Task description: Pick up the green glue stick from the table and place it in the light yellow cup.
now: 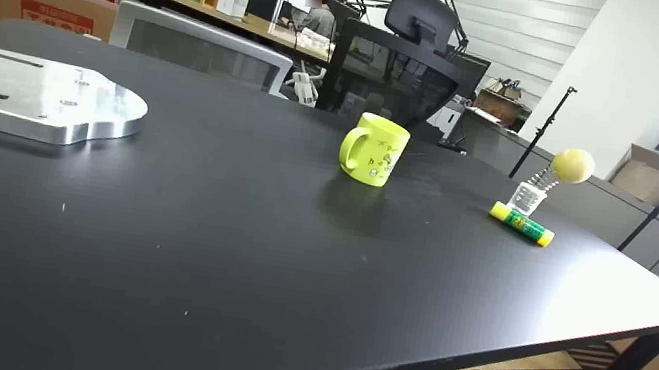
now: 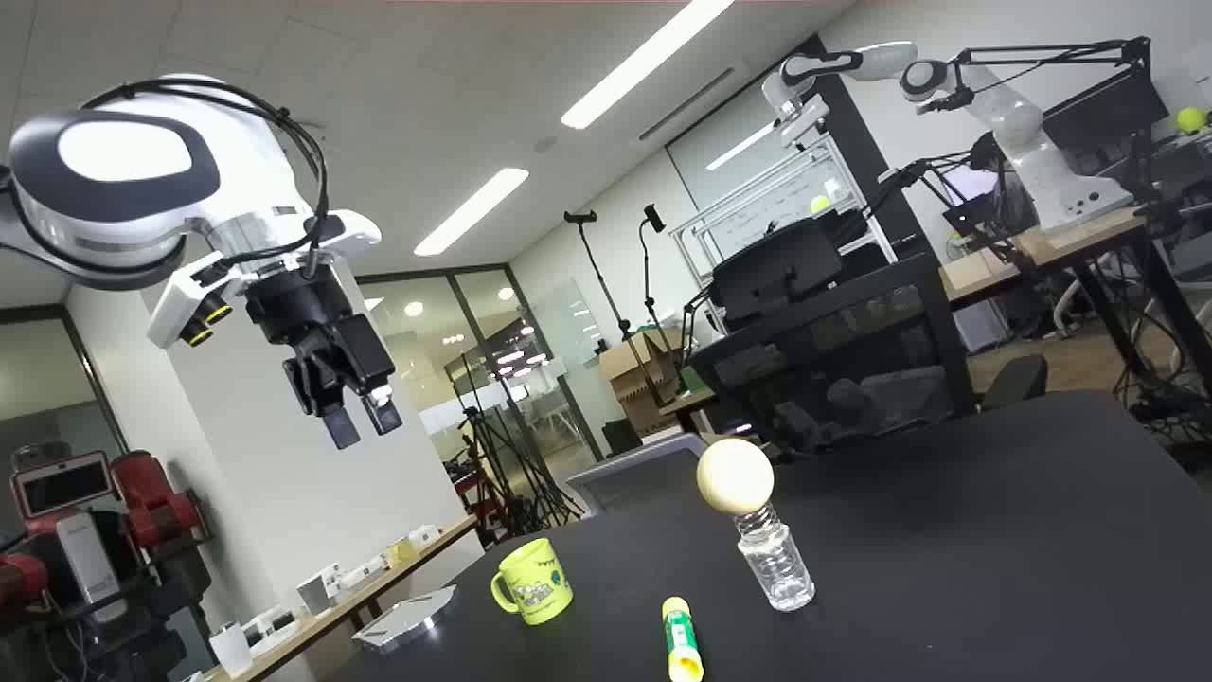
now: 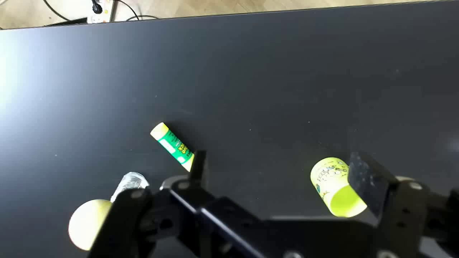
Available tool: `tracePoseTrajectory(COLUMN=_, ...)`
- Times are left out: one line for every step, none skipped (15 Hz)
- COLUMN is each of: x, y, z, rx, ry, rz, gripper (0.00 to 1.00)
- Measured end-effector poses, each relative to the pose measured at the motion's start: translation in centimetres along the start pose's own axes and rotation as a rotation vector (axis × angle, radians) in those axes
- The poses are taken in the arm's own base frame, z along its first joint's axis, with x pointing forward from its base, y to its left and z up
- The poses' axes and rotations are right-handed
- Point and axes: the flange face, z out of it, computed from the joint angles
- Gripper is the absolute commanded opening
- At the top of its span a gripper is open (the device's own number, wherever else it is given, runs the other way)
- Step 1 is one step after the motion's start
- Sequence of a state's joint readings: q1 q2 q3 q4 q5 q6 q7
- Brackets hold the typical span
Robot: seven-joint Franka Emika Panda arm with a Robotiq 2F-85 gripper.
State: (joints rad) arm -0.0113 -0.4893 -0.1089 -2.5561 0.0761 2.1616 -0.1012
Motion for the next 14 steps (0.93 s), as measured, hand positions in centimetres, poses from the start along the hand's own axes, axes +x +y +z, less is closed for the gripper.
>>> tracePoseTrajectory(x=0.0, y=0.0, z=0.0, rx=0.0, ry=0.0, rz=0.0, gripper=1.0)
tracePoseTrajectory(x=0.0, y=0.0, z=0.0, rx=0.0, ry=0.0, rz=0.0, gripper=1.0)
tracePoseTrajectory(x=0.0, y=0.0, z=0.0, rx=0.0, ry=0.0, rz=0.0, gripper=1.0)
tracePoseTrajectory(x=0.0, y=0.0, z=0.0, rx=0.0, ry=0.0, rz=0.0, gripper=1.0)
tracePoseTrajectory(x=0.0, y=0.0, z=0.0, rx=0.0, ry=0.0, rz=0.0, gripper=1.0)
tracePoseTrajectory(x=0.0, y=0.0, z=0.0, rx=0.0, ry=0.0, rz=0.0, gripper=1.0)
tracePoseTrajectory(x=0.0, y=0.0, z=0.0, rx=0.0, ry=0.0, rz=0.0, gripper=1.0)
tracePoseTrajectory(x=0.0, y=0.0, z=0.0, rx=0.0, ry=0.0, rz=0.0, gripper=1.0)
tracePoseTrajectory(x=0.0, y=0.0, z=0.0, rx=0.0, ry=0.0, rz=-0.001, gripper=1.0)
tracePoseTrajectory(x=0.0, y=0.0, z=0.1, rx=0.0, ry=-0.003, rz=-0.019, gripper=1.0)
tracePoseTrajectory(x=0.0, y=0.0, z=0.2, rx=-0.001, ry=-0.007, rz=-0.066, gripper=1.0)
tracePoseTrajectory(x=0.2, y=0.0, z=0.5, rx=-0.006, ry=-0.011, rz=-0.115, gripper=1.0)
tracePoseTrajectory(x=0.5, y=0.1, z=0.8, rx=-0.011, ry=-0.013, rz=-0.168, gripper=1.0)
tracePoseTrajectory(x=1.0, y=0.2, z=1.2, rx=-0.015, ry=-0.009, rz=-0.22, gripper=1.0)
